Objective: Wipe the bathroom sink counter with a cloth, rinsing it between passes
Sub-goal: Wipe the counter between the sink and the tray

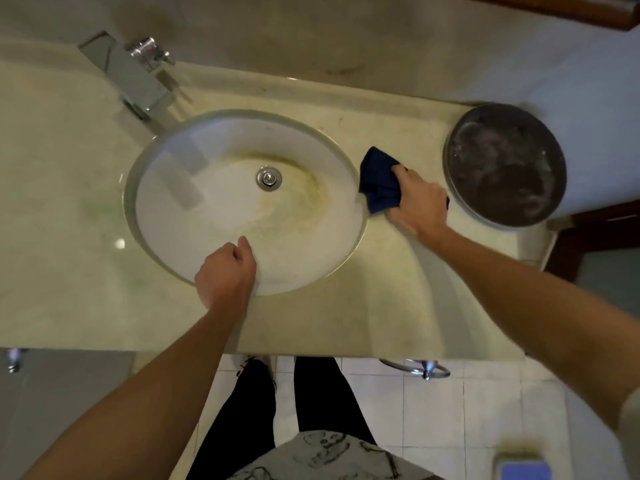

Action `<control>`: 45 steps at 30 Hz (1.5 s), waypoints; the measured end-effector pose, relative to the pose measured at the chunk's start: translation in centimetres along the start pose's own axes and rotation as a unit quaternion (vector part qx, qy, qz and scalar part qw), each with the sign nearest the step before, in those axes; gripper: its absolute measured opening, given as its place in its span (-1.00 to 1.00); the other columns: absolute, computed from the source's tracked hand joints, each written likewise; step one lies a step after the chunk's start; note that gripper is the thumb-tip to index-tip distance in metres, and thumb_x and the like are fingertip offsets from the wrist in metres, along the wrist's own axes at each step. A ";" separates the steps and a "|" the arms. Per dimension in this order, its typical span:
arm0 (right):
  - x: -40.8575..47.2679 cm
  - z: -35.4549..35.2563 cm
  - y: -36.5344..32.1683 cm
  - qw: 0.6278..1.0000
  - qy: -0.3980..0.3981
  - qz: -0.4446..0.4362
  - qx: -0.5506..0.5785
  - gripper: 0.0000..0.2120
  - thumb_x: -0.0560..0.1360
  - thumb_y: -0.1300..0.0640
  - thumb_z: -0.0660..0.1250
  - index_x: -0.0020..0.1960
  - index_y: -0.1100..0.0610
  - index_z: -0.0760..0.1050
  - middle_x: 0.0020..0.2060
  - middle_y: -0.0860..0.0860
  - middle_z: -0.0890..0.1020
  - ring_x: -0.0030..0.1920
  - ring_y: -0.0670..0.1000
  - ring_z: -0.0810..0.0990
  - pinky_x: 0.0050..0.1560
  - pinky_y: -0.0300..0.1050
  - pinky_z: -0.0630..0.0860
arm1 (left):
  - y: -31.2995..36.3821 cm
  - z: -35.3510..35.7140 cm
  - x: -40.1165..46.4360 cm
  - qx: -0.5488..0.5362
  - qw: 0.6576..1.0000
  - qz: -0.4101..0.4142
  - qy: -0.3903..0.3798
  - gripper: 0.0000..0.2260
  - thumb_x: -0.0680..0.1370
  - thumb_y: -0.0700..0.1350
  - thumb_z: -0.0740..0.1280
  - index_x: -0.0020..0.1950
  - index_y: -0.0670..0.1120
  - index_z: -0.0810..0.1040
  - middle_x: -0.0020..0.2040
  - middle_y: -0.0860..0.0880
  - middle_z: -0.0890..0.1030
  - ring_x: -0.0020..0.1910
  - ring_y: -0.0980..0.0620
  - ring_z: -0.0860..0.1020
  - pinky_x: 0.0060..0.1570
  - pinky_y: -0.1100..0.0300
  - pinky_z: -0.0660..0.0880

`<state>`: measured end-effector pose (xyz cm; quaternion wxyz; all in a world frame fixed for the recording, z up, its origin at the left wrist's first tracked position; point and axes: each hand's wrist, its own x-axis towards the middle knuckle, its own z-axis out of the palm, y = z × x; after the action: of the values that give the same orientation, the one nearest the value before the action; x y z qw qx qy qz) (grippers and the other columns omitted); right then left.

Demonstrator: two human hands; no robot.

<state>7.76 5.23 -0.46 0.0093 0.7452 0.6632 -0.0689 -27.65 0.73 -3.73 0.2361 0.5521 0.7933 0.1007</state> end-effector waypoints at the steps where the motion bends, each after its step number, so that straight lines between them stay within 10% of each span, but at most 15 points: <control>1: -2.4 0.4 -1.0 1.000 0.002 0.026 0.011 -0.50 0.44 -0.02 0.36 0.32 0.10 0.38 0.02 0.14 0.61 -0.20 0.28 0.61 -0.31 -0.01 0.42 | 0.0 -0.1 -0.1 -0.003 1.000 0.005 -0.001 -0.49 0.68 0.14 0.06 -0.37 -0.11 0.39 -0.45 -0.06 0.45 -0.44 -0.12 0.45 -0.30 0.07 0.40; 12: -16.8 0.8 -23.9 0.935 -0.051 0.202 0.288 -0.77 0.40 0.10 0.28 0.06 0.02 0.48 -0.20 0.02 0.65 -0.24 0.14 0.59 -0.27 -0.04 0.46 | -0.8 -0.4 0.0 -0.062 0.998 -0.001 0.000 -0.48 0.70 0.12 -0.01 -0.28 -0.16 0.46 -0.30 -0.13 0.56 -0.27 -0.21 0.53 -0.15 0.01 0.43; 18: -14.6 -3.0 -16.0 0.799 0.008 0.283 0.530 -0.86 0.51 0.35 0.31 -0.15 0.16 0.56 -0.26 0.02 0.62 -0.22 -0.06 0.55 -0.29 -0.23 0.48 | -1.2 -0.5 -0.5 -0.053 0.998 0.024 0.011 -0.47 0.71 0.07 -0.02 -0.28 -0.20 0.46 -0.35 -0.10 0.49 -0.29 -0.21 0.48 -0.16 0.03 0.35; 30: -18.5 -6.0 7.7 0.881 0.089 0.426 0.186 -0.52 0.49 0.24 0.29 0.41 0.09 0.40 -0.03 0.18 0.59 0.01 0.24 0.58 -0.07 -0.03 0.41 | -0.6 0.2 -0.4 -0.012 0.999 0.037 0.014 -0.46 0.69 0.10 -0.01 -0.30 -0.19 0.47 -0.37 -0.13 0.51 -0.35 -0.21 0.49 -0.18 -0.01 0.43; 45: -13.7 -1.1 -12.6 0.906 0.036 0.235 0.350 -0.51 0.45 0.13 0.25 0.35 -0.16 0.55 -0.07 -0.02 0.72 -0.14 0.02 0.64 -0.16 -0.10 0.52 | -1.1 0.1 -0.4 0.004 0.999 0.048 0.008 -0.42 0.69 0.12 -0.04 -0.28 -0.19 0.51 -0.37 -0.15 0.51 -0.35 -0.22 0.49 -0.20 0.01 0.42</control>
<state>-6.14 -6.65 3.17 -0.2597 0.8367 0.4023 -0.2659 -28.44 -0.10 -4.14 0.2225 0.5900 0.7679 0.1126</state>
